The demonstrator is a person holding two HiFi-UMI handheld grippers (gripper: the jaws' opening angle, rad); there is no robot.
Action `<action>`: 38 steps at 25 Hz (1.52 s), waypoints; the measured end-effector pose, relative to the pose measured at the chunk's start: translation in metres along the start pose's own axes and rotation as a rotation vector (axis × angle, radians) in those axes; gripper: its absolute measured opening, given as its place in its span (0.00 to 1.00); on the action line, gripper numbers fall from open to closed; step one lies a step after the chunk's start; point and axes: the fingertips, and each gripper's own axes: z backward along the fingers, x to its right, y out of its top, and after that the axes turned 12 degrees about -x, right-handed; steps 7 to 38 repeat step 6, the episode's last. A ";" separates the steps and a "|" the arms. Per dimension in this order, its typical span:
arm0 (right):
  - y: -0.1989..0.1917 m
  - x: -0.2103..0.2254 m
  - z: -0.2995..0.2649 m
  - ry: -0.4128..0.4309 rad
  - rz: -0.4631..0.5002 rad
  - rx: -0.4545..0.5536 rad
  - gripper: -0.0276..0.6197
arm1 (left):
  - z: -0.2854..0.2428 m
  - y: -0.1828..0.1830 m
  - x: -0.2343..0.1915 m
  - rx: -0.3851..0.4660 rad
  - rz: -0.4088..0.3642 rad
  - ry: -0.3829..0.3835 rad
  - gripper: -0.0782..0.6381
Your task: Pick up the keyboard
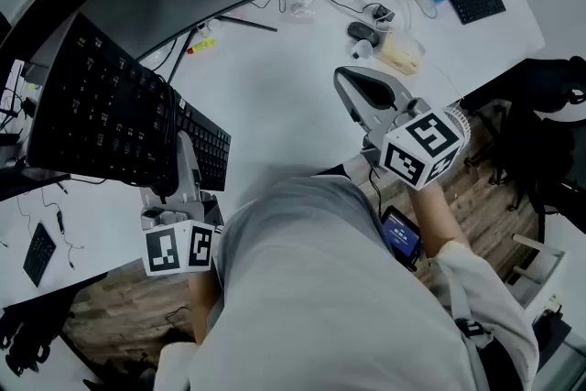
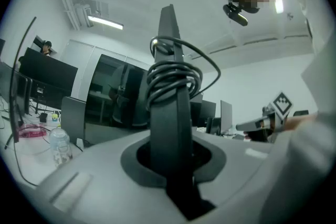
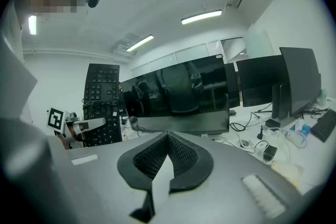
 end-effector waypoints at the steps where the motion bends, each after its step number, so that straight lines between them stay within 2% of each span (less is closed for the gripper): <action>1: 0.000 -0.002 -0.001 0.008 -0.001 -0.002 0.04 | 0.000 0.000 -0.001 -0.002 -0.007 0.005 0.11; 6: -0.007 -0.008 -0.008 0.029 -0.026 -0.006 0.04 | 0.001 -0.004 -0.008 -0.037 -0.031 0.013 0.11; 38: -0.007 -0.008 -0.008 0.029 -0.026 -0.006 0.04 | 0.001 -0.004 -0.008 -0.037 -0.031 0.013 0.11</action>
